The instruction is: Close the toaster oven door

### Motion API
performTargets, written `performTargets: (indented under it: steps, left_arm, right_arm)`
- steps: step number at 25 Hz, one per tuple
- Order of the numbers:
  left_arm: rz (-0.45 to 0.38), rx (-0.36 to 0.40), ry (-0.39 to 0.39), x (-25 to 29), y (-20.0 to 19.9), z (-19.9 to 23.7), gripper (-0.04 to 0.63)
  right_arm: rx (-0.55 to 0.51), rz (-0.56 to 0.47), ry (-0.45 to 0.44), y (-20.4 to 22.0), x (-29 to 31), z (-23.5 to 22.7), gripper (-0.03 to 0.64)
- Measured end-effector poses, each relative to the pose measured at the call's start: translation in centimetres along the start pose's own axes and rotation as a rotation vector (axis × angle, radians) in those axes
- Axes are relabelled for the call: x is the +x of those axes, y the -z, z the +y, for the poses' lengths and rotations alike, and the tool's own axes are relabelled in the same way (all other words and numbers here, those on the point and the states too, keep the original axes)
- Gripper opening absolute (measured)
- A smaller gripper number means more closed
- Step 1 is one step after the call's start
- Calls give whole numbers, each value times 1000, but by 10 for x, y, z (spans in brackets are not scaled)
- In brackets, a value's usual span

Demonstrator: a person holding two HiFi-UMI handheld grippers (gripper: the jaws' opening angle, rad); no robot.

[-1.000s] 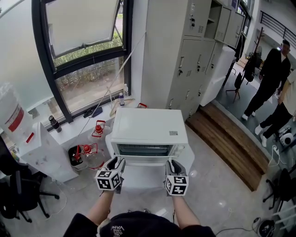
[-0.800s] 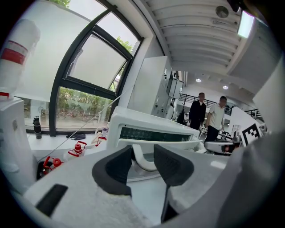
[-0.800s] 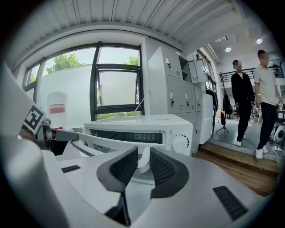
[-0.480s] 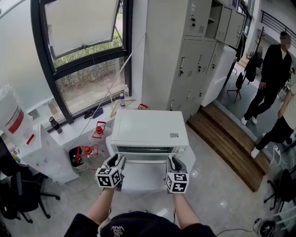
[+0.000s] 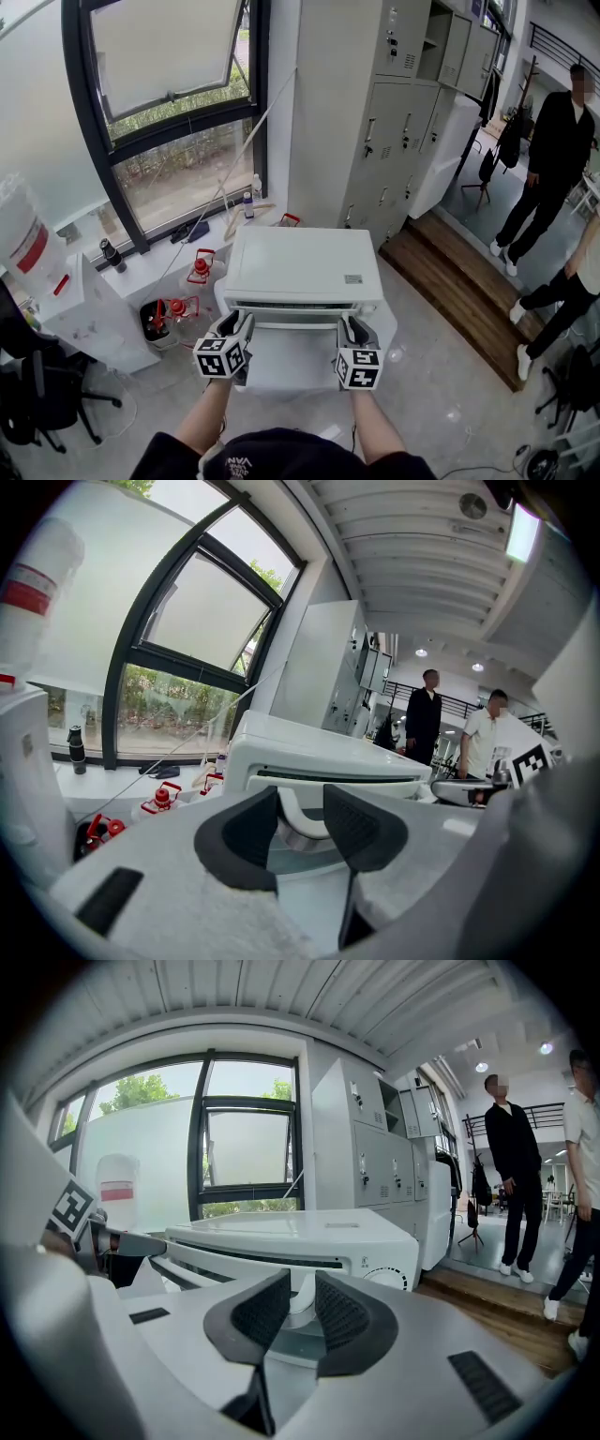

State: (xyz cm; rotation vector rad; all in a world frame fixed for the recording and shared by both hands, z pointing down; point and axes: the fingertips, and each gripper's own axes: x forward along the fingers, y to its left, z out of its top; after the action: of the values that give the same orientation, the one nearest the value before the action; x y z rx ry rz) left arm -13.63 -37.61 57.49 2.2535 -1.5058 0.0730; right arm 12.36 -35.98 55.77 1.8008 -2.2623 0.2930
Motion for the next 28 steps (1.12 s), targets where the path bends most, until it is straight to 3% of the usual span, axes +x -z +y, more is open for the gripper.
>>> performTargets:
  steps: [23,28]
  left_arm:
    - [-14,-1,-10,15,-10,4,166]
    - [-10,65,-6,15,-12,3,166]
  right_arm:
    - [6,-14,-11,-9,16,-6,86]
    - [15,-22,-2,-10,16,-5,86]
